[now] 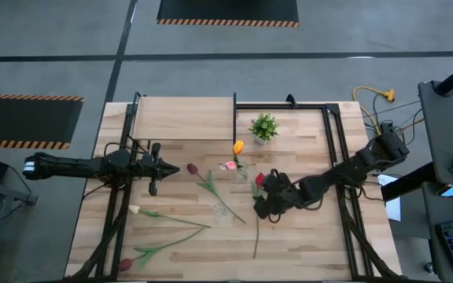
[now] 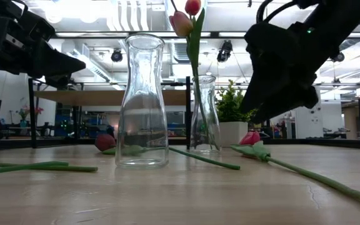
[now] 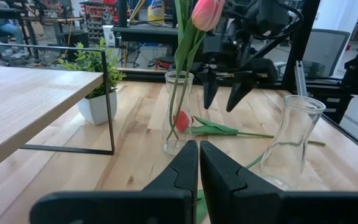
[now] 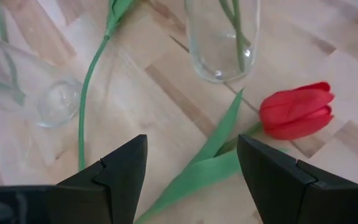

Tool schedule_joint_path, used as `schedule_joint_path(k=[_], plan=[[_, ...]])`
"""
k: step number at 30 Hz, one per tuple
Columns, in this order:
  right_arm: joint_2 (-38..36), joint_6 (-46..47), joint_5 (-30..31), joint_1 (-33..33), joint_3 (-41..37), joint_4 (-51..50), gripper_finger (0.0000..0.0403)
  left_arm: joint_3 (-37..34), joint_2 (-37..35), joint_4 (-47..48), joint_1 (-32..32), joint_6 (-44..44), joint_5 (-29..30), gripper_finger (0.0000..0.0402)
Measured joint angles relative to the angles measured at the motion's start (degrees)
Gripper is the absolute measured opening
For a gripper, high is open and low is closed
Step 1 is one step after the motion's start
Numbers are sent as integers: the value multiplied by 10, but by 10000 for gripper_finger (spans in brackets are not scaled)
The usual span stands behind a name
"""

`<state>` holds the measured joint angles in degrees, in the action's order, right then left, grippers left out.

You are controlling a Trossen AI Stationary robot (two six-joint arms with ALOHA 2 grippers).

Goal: Pick and place flowers into a vace then onto a shelf
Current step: Put the red tulip into the top transparent flower vase

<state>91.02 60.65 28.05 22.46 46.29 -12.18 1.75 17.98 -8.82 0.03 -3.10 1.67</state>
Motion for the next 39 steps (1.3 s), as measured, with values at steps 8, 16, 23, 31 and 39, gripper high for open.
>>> schedule_joint_path(k=[8,16,23,31,39], plan=[[7,25,18,16,3,4,240,0,0,0,0,0,0,0],[41,40,20,17,13,1,240,0,0,0,0,0,0,0],[44,52,21,17,14,-1,240,0,0,0,0,0,0,0],[44,54,21,17,20,-14,240,0,0,0,0,0,0,0],[52,101,21,19,56,-123,240,0,0,0,0,0,0,0]])
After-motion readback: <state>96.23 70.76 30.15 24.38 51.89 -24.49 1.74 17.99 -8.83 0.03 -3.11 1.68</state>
